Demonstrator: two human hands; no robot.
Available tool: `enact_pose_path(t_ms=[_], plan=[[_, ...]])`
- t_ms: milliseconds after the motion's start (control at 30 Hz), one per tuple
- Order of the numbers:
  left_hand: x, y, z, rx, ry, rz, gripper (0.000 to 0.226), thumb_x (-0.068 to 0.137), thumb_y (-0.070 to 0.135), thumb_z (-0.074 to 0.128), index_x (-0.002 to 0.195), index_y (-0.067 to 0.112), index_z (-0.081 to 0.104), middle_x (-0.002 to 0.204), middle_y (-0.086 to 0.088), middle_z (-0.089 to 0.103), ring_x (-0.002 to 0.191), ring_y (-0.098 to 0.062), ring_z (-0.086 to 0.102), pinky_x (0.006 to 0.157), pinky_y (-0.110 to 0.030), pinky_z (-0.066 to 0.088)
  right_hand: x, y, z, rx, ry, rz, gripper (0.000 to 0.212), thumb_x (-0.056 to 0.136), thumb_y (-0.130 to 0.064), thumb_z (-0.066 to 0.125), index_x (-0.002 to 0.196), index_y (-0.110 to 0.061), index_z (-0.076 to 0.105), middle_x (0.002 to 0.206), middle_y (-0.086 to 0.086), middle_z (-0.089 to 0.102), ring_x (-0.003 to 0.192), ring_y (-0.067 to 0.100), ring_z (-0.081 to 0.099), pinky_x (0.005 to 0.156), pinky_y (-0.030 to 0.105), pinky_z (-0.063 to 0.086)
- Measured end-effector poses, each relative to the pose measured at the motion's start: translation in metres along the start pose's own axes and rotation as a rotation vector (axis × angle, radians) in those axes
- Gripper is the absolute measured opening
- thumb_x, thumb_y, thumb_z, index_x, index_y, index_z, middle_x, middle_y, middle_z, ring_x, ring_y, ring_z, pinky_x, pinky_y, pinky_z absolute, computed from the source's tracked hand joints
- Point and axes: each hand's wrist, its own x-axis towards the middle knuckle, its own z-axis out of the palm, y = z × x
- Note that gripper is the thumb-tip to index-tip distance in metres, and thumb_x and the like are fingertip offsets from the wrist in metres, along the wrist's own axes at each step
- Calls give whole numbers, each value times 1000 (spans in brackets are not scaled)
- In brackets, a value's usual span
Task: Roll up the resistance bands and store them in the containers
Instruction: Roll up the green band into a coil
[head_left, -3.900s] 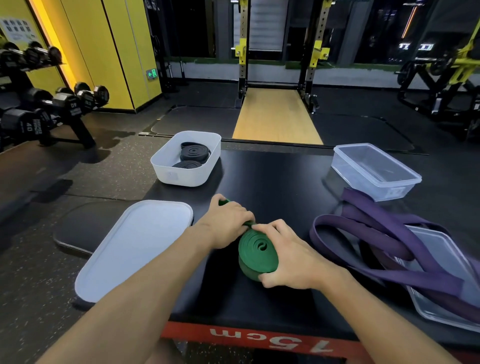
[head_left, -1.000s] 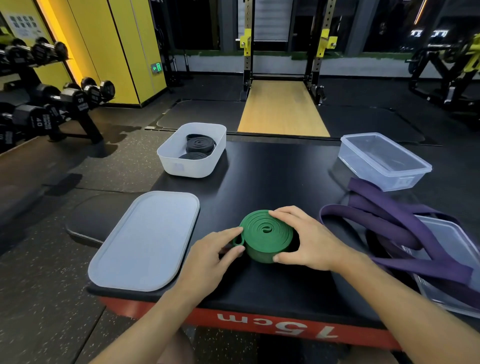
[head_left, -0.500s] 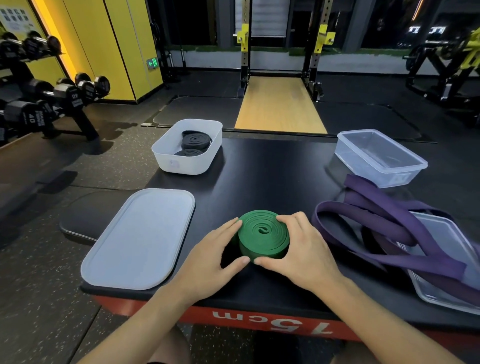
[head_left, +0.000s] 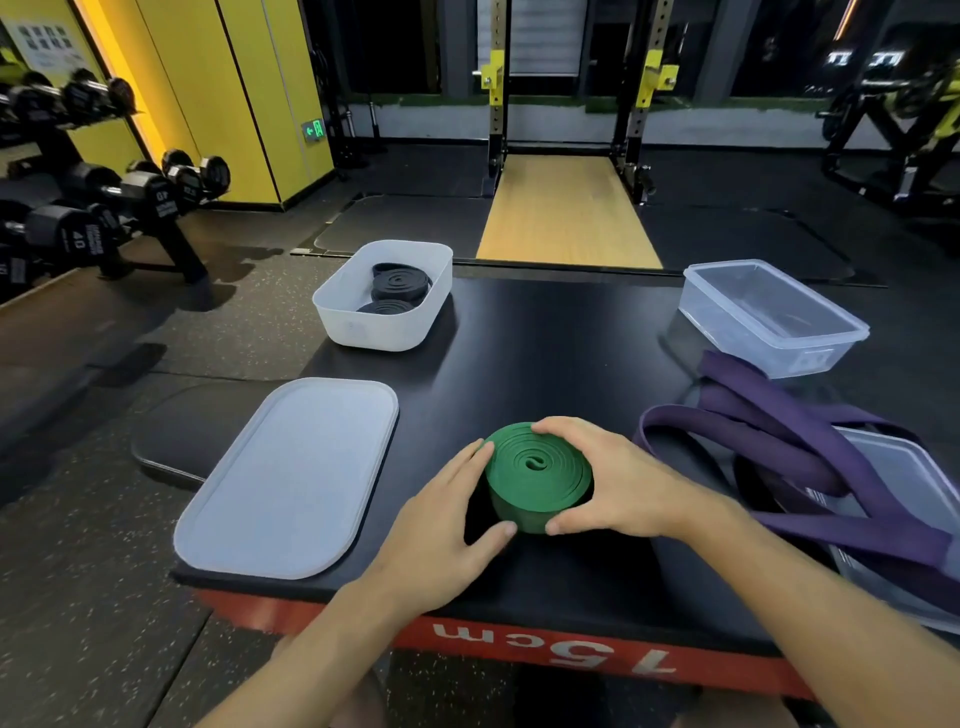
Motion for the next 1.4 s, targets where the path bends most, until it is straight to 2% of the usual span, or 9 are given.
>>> enact_pose_path(t_ms=[200,267,367,467,633,800,967,1167,1400], plan=[[1,2,4,-7,-53,-15,102,88,50,71,164,39,4,169,29,-4,154,4,14,123,-25,27,-9,-10,7,17,81,50,105,53,-64,89,142,-42,41,136,-34,41,128,-6,45,111,29,42],[4,6,4,-28,-57,-8,107,85,51,75,164,36,6,166,32,-2,151,8,16,119,-19,27,-13,-14,10,5,118,57,102,50,-67,89,137,-43,40,129,-32,40,121,-5,48,104,31,46],[11,9,3,-102,-101,-10,112,79,59,80,163,36,9,148,52,-1,133,32,16,101,3,19,-18,-17,17,-22,192,74,99,48,-68,88,129,-42,39,121,-27,37,113,-2,48,93,31,48],[17,7,1,-177,-124,-19,103,83,66,73,163,34,15,146,50,7,129,36,13,99,6,16,-20,-18,21,-70,219,73,102,47,-74,84,130,-38,39,117,-24,35,108,1,47,90,32,48],[19,3,5,-199,-78,-65,85,92,56,68,161,35,23,143,48,19,125,37,19,97,9,16,-23,-12,9,-86,36,29,111,57,-66,87,146,-34,28,134,-22,28,126,-1,39,106,31,44],[21,-1,4,-229,-94,-89,83,91,53,70,160,37,26,147,41,27,131,30,24,108,0,22,-24,-2,0,-6,-75,9,113,67,-45,87,157,-30,21,164,-30,-1,150,-7,15,122,20,24],[21,0,0,-271,-111,-89,83,91,50,74,159,37,28,149,38,32,138,20,29,117,-15,28,-6,-15,-2,5,-97,14,107,60,-33,83,151,-40,26,152,-22,31,139,0,36,116,29,37],[21,-1,4,-322,-142,-109,119,76,62,81,165,36,7,160,31,24,148,12,23,121,-21,23,-7,-18,-4,-124,-89,-12,112,57,-48,81,154,-33,27,144,-27,23,137,1,34,114,30,39],[28,-2,6,-359,-160,-104,125,66,58,89,164,36,15,155,30,33,147,9,29,121,-22,25,-19,-31,-10,-233,-43,38,120,53,-71,80,154,-35,26,128,-24,27,120,3,43,99,34,50]])
